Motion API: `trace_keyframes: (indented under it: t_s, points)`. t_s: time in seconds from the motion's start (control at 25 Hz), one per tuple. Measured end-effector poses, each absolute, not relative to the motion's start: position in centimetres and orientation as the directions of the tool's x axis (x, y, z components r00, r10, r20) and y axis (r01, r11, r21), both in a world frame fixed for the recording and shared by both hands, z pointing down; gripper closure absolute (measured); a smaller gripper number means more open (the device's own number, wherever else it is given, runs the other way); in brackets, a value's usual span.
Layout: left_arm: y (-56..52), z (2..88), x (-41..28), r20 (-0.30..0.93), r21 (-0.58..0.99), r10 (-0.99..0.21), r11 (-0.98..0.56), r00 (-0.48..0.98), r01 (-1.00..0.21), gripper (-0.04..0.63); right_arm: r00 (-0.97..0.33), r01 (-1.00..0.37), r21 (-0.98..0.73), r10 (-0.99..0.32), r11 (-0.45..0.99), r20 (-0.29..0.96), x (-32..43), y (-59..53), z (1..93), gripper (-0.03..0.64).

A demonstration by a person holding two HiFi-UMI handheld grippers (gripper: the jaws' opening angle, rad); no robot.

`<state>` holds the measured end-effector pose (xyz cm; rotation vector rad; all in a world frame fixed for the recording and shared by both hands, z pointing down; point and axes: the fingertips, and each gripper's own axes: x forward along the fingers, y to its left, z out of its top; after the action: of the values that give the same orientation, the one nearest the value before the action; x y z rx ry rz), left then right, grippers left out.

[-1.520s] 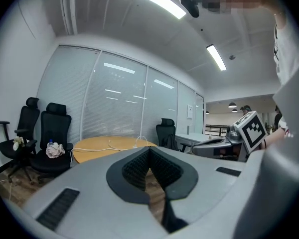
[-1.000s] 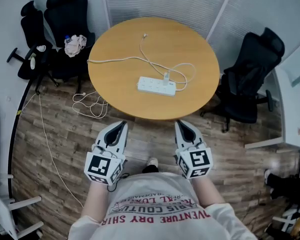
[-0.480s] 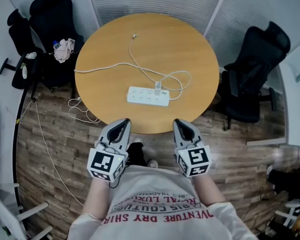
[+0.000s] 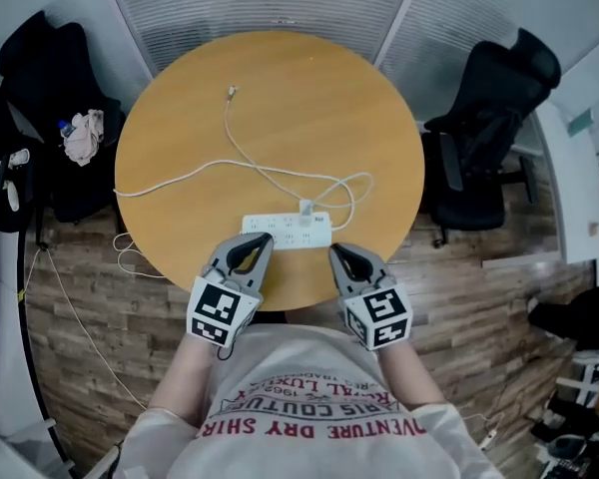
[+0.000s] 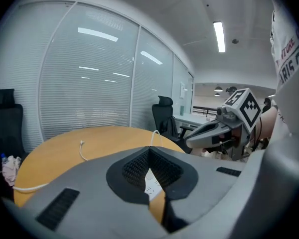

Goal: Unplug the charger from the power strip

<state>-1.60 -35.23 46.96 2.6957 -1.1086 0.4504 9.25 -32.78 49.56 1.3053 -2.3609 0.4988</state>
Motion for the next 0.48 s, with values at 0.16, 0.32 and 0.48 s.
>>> trace_keyframes:
  t_s: [0.16,0.32,0.48]
  points:
    - [-36.7,51.3,-1.2,0.433,0.094,-0.531,-0.777,0.728,-0.623,0.563,-0.431,-0.890,-0.127,-0.714,0.438,0.551,8.7,-34.4,52.1,0.586]
    - [-37.6,56.7,-0.7,0.526,0.110,-0.419,-0.829,0.740,-0.548,0.563,-0.382,-0.912,-0.127,-0.695,0.390,0.609,8.9,-35.7,55.0,0.586]
    - [-38.1,61.3,0.0,0.582,0.118,-0.346,-0.860,0.736,-0.497,0.563,-0.368,-0.916,-0.142,-0.646,0.374,0.669,8.7,-36.4,57.8,0.586]
